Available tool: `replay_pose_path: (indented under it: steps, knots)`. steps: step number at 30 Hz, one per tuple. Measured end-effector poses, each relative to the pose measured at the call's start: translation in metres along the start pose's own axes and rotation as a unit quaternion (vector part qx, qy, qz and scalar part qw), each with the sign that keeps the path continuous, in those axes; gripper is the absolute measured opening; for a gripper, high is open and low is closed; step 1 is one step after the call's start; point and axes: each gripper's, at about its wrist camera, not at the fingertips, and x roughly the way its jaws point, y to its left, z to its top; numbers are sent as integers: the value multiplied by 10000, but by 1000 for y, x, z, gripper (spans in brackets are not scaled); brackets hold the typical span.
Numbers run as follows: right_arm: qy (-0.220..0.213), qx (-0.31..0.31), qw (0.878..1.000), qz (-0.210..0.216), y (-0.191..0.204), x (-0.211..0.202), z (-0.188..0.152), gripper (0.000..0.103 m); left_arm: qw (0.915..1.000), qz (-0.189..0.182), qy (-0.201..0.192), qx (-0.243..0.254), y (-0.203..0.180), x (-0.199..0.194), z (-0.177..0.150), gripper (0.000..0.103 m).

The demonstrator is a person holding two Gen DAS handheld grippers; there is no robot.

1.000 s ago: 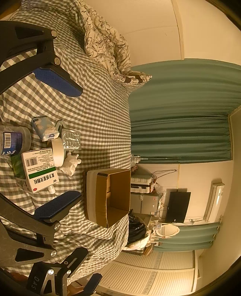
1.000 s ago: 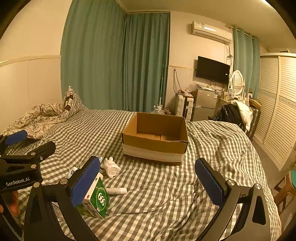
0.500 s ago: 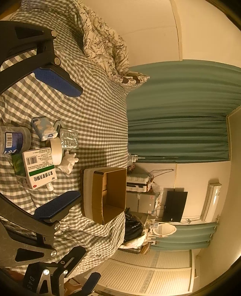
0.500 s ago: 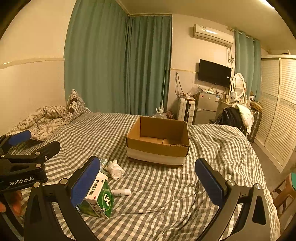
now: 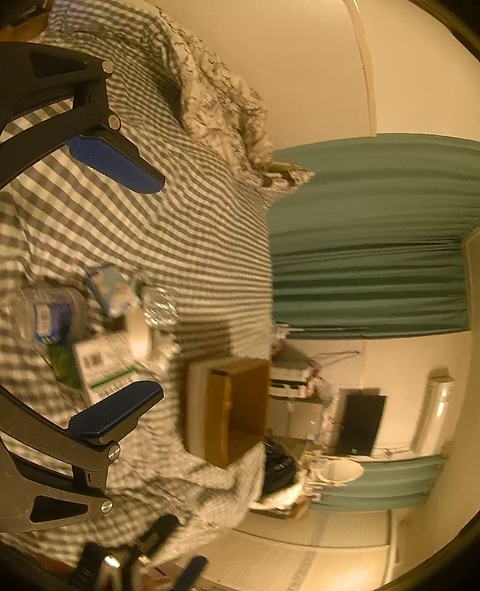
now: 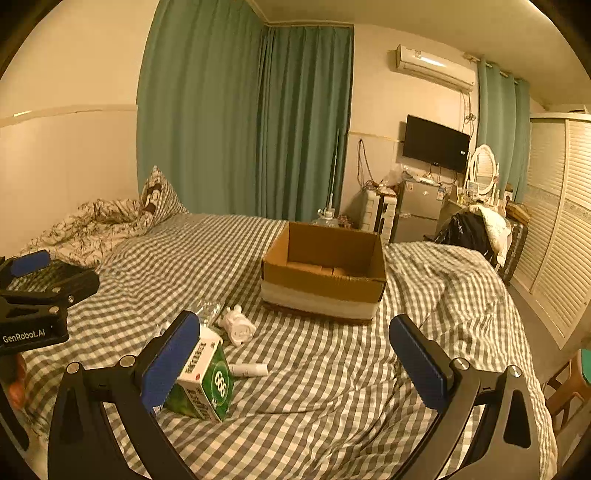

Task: Organize objects
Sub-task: 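Grasp the clear bottle with the left tool while the right tool grasps the medicine box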

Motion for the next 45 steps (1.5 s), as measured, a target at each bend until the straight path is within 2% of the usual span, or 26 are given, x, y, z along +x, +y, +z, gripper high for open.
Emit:
replay_pose_path:
  steps: [6,10,13,17,20,21,22,23,26,29,33,36,40,45]
  knots:
    - [353,-29,9993,87,3,24,-19,103,9949,-27,1005,43,4,43,-55,102]
    - [598,-96,9981,112,7,39,-31,103,9863,-382,1603,-88,0,68,-88,101]
    - [743,-126,9971,141,10,49,-38,103,9817,-447,1848,62,-12,79,-104,99]
    - [845,-156,9962,153,13,57,-44,103,9795,-345,1977,167,-20,91,-117,97]
    - [921,-169,9955,175,17,61,-46,103,9781,-379,2012,362,-29,94,-124,85]
    - [947,-188,9952,182,19,63,-46,103,9767,-395,2062,446,-33,98,-127,77]
    - [962,-205,9950,188,21,64,-46,103,9748,-446,2127,494,-36,102,-130,64]
    - [968,-215,9949,193,22,64,-47,103,9729,-468,2209,505,-37,104,-132,63]
    - [979,-284,9945,225,30,62,-47,103,9753,-529,2113,376,-33,97,-127,63]
    - [999,-346,9941,259,40,59,-47,103,9813,-513,1847,183,-21,78,-111,63]
    - [1084,-370,9919,547,62,59,-48,103,9905,-165,1345,228,1,53,-79,63]
    - [1219,-551,9890,626,86,66,-51,103,9933,103,1115,276,19,46,-65,63]
    - [1358,-674,9862,664,115,81,-58,103,9942,152,1063,98,42,49,-59,63]
    - [1504,-603,9859,416,125,100,-65,103,9938,71,1108,7,53,57,-61,63]
